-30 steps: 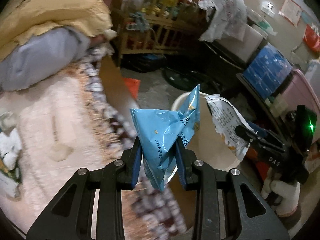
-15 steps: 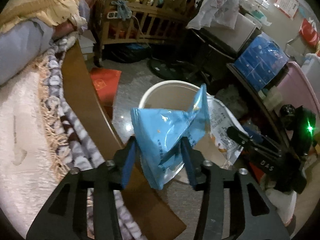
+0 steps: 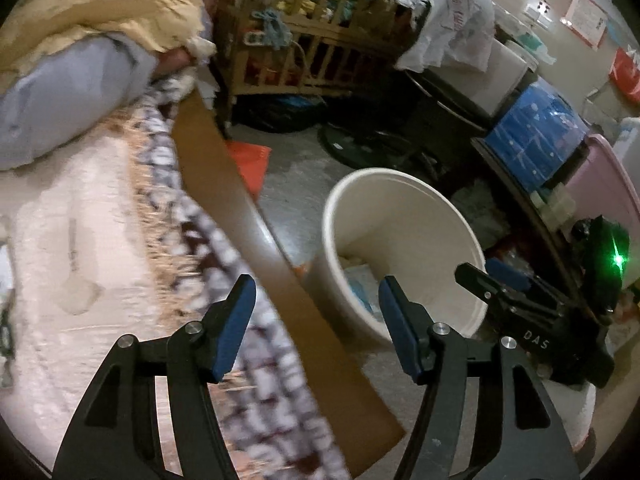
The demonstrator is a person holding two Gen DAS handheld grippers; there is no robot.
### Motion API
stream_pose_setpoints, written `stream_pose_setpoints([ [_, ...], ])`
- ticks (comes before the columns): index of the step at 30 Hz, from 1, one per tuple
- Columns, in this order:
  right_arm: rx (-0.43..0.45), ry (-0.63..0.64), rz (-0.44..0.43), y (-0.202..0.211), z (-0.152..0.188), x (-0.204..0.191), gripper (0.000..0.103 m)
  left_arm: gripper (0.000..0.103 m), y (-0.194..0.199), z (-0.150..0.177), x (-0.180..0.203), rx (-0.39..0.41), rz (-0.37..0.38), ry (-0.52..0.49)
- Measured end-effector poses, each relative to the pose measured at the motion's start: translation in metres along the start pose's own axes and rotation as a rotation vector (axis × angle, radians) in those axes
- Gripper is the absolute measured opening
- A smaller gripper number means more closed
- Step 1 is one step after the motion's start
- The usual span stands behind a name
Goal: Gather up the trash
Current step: 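Return both tools to the remaining trash on the bed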
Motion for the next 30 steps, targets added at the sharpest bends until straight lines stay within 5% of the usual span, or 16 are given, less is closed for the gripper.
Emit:
stream_pose_setpoints([
  [15,0.006,0.148,-0.169,0.012,0.011,-0.114,0.074,0.063,0.084,0.016,-0.079,0.124,-0.231,0.04],
  [30,-0.024,0.396,-0.393,0.022,0.039,-0.267,0.074,0.063,0.181,0.078,-0.195,0.197,-0.393,0.26],
])
Point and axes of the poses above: each gripper's, at about its wrist camera, not at the fingertips, and y roughly against the way its jaws point, x to its right, z to its underside, the point moved 4 cm from there along -y, roughly the way its jaws point, and after that the axes turned 13 degrees about z, right-handed, at the moved point
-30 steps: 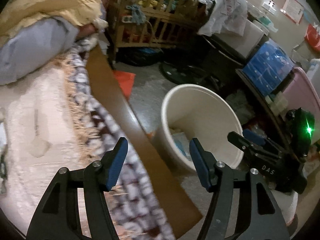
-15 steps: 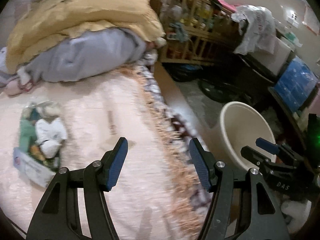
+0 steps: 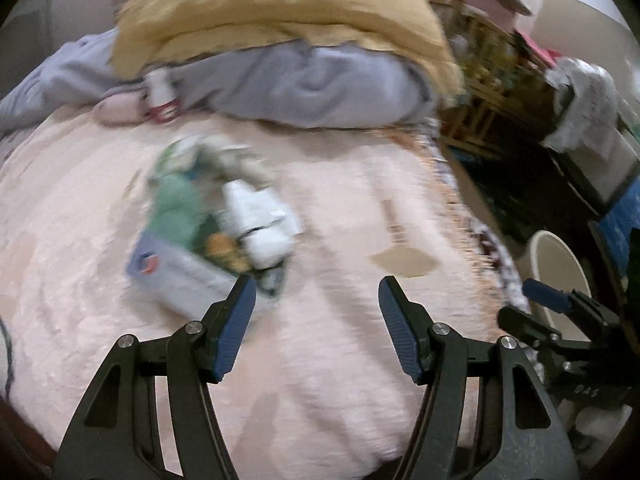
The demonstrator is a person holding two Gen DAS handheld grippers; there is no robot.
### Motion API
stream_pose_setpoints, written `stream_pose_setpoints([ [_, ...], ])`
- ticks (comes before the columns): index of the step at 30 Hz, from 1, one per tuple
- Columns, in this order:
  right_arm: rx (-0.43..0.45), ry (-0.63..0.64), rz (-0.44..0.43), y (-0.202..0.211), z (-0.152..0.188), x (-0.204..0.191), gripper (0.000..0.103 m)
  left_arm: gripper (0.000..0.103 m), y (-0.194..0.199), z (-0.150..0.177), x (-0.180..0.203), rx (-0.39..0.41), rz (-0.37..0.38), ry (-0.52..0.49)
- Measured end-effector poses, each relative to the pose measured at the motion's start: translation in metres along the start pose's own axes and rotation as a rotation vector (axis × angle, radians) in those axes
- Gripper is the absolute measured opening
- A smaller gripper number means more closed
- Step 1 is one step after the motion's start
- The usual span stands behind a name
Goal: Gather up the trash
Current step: 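Return both tools to the remaining trash on the bed, then grasp the white medicine box with the left tool while the right tool grasps white tissue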
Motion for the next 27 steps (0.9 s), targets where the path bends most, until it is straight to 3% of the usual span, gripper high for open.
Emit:
stream_pose_setpoints([
  [5,-0.007,0.058,-0.036,-0.009,-0.005,-0.03,0.074,0.063,0.006,0.008,-0.05,0.012,-0.055,0.099],
  [12,-0.022,0.085,-0.04,-0.014,-0.003,-0.042,0.074,0.063,-0.013,-0.003,-0.062,0.051,-0.008,0.158],
  [14,-0.025,0.079,-0.034,-0.014,-0.003,-0.039,0.074,0.063,-0.03,-0.007,-0.063,0.026,-0.046,0.139],
  [18,-0.031,0.055,-0.033,-0.014,-0.006,-0.031,0.074,0.062,-0.052,-0.003,-0.076,-0.075,-0.189,0.071],
  [20,-0.032,0.061,-0.034,-0.014,-0.007,-0.031,0.074,0.062,-0.046,0.003,-0.084,-0.101,-0.188,0.054],
  [23,-0.032,0.078,-0.048,-0.019,-0.01,-0.036,0.074,0.062,-0.028,0.015,-0.109,-0.144,-0.257,0.029],
  [27,-0.044,0.105,-0.082,-0.03,-0.016,-0.052,0.074,0.061,0.001,0.032,-0.149,-0.164,-0.267,0.095],
])
Point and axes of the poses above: each gripper's, at about its wrist camera, not at the fingertips, and y roughly against the way its jaws point, x to its right, z to its underside, the point moved 4 cm from there along -y, roughly the way its jaws point, and after that the axes turned 13 degrees about z, right-handed, at the moved point
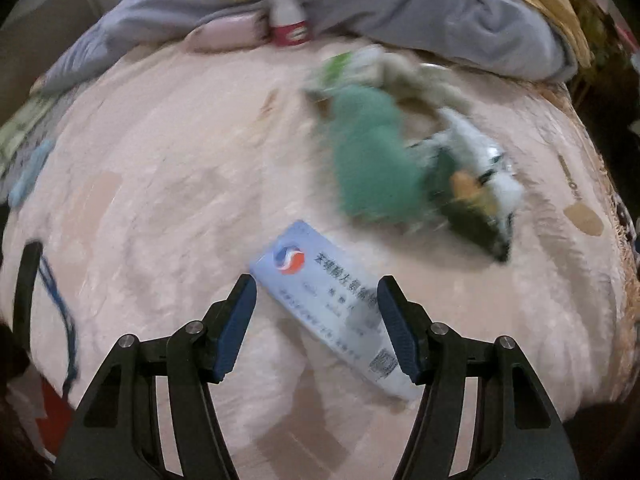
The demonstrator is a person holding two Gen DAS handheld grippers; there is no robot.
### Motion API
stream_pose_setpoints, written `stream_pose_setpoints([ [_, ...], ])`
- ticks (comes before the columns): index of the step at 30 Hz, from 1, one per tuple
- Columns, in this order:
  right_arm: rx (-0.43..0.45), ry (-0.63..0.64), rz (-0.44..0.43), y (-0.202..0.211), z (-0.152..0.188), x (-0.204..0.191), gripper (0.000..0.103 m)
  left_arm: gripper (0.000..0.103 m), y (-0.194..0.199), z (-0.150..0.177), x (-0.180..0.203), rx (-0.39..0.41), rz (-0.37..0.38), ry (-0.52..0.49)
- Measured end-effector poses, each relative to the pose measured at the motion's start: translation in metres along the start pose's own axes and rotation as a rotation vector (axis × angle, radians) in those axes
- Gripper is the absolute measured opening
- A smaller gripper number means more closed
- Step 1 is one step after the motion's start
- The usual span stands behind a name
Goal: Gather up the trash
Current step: 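Grasp the white medicine box with the left tool while the right tool grasps white tissue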
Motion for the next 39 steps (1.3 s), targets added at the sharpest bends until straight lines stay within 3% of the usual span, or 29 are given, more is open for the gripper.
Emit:
stream_pose_setpoints([
  [5,0.005,0.109,-0.042,-0.012,-0.016,-0.034,0.074,0.062,0.028,0.018,-0.029,0.039,0.097,0.108],
  [8,0.001,0.168,-0.07,-0.021,-0.027,-0.055,0.074,0.062,0.038,0.026,-0.027,0.063,0.171,0.154],
  [13,-0.003,0.225,-0.109,-0.032,-0.035,-0.08,0.074,0.062,0.028,0.028,-0.021,0.072,0.225,0.241],
  [16,-0.02,0.256,-0.128,-0.04,-0.036,-0.095,0.074,0.062,0.011,0.019,-0.018,0.078,0.238,0.29],
  [23,0.012,0.312,-0.135,-0.047,-0.044,-0.115,0.073,0.062,-0.024,-0.001,-0.011,0.081,0.173,0.277],
  [28,-0.026,0.263,-0.124,-0.071,-0.057,-0.112,0.052,0.06,-0.025,0.005,-0.001,0.073,0.194,0.197],
  [32,-0.072,0.268,-0.122,-0.099,-0.062,-0.123,0.046,0.055,-0.02,0.014,-0.003,0.066,0.233,0.183],
  [35,-0.124,0.288,-0.131,-0.116,-0.057,-0.131,0.032,0.053,-0.016,0.017,-0.003,0.058,0.254,0.19],
  [39,-0.08,0.291,-0.115,-0.102,-0.054,-0.123,0.028,0.051,-0.004,0.022,0.005,0.066,0.284,0.179],
])
Point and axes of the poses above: each gripper's, at about its wrist camera, not at the fingertips, and y roughly against the way its jaws point, x to its right, z to its underside, the point moved 4 cm from there along -y, roughly the way its jaws point, and after that the axes turned 13 degrees about z, right-handed, at the moved point
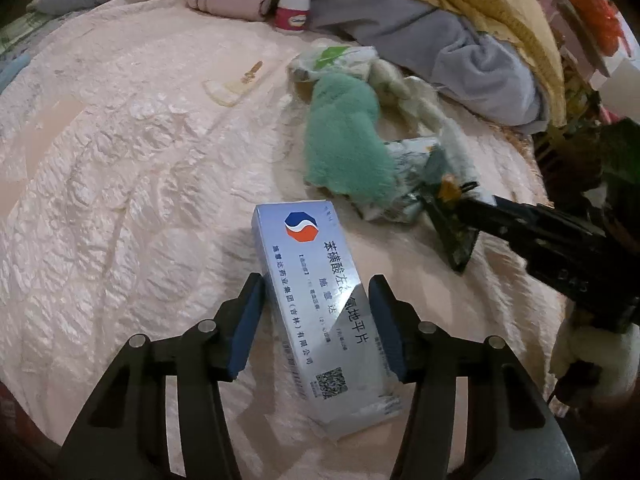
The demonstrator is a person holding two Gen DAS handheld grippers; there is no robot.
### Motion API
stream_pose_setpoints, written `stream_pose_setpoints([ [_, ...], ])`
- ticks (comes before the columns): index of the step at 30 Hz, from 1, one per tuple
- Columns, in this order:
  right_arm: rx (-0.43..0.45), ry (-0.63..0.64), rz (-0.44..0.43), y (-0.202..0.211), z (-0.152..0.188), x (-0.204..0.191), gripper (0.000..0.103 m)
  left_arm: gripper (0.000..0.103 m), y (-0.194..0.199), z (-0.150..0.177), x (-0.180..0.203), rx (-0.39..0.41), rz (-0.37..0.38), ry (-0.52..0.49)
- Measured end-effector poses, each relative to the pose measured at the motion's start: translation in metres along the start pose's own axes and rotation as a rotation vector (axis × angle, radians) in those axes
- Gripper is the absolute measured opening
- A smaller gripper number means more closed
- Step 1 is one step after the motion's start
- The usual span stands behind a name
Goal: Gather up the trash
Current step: 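Grasp the white medicine box with the left tool while the right tool grasps white tissue, then carry the medicine box and tissue to the white bucket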
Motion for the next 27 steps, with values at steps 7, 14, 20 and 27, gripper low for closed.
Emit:
stream_pose_setpoints([
  [7,0.077,-0.055,-0.031,0.06,0.024,0.029,0.028,0.051,0.016,0.005,0.033,0.017,0.035,-0.063],
  [14,-0.051,-0.012,0.013,0.047,0.053,0.026,0.031,0.051,0.015,0.021,0.039,-0.028,0.001,-0.089],
  [20,-0.069,-0.06,0.002,0.04,0.061,0.032,0.032,0.052,0.005,0.031,0.031,-0.063,-0.013,-0.079],
  [27,0.057,-0.06,0.015,0.085,0.059,0.032,0.029,0.051,0.02,0.03,0.035,-0.017,0.049,-0.06],
])
Point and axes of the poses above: each gripper's, at about its wrist camera, not at the fingertips, and y roughly against the way its jaws point, x to its right, z to its underside, the point moved 4 cm from there along -y, roughly the way its jaws point, and after that the axes turned 13 degrees about z, right-handed, at the moved point
